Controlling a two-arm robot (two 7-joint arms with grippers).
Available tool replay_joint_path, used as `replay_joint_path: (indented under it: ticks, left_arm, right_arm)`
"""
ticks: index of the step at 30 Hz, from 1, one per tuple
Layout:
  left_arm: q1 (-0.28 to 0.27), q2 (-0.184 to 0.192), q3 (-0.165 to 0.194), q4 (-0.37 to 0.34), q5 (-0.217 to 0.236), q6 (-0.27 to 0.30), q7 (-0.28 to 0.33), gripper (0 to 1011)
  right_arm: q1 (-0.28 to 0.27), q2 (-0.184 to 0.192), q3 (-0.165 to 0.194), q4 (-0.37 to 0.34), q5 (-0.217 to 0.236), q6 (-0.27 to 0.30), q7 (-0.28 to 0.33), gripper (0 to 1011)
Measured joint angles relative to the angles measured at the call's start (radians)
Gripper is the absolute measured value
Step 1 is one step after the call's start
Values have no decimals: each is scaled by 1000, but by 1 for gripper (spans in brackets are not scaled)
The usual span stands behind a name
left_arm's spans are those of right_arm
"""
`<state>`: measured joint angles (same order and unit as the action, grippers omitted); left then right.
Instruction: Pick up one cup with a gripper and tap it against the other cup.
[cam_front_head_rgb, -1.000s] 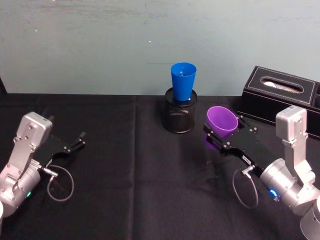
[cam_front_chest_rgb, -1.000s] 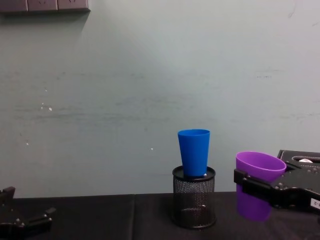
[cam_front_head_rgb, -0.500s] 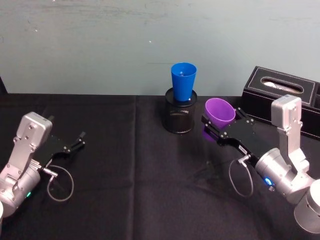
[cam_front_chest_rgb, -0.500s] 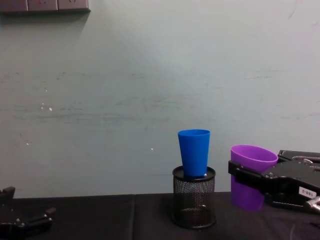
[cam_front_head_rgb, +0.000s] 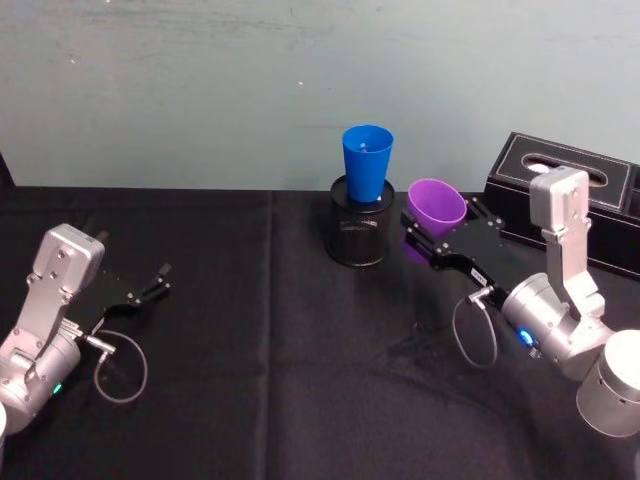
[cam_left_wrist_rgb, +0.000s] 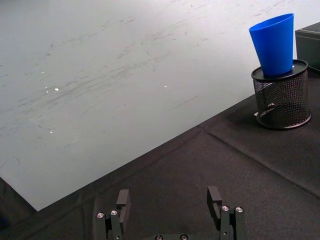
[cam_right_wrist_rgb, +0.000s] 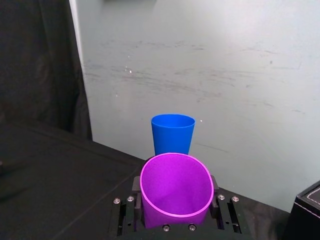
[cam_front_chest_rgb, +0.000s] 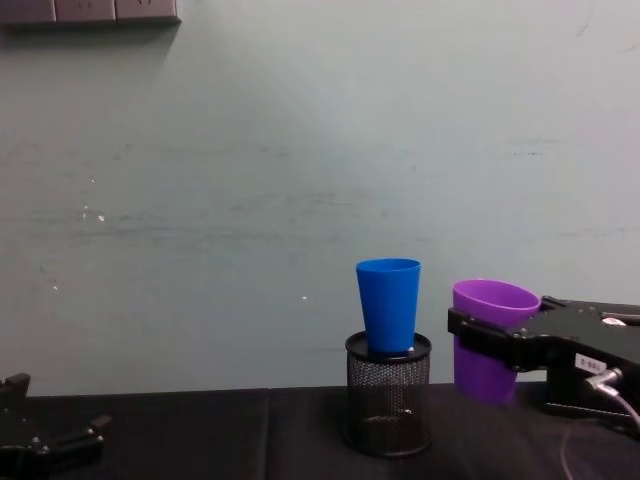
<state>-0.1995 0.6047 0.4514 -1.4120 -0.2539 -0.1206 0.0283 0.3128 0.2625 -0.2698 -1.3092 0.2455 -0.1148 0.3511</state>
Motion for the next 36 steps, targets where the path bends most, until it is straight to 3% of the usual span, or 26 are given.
replay_joint_path:
  ticks: [19, 36]
  left_arm:
    - [0, 0, 0, 0, 0, 0, 0, 1011]
    - [0, 0, 0, 0, 0, 0, 0, 1011]
  right_arm:
    - [121, -40, -19, 126, -26, -13, 9, 739]
    - [194, -65, -34, 216, -41, -35, 25, 738]
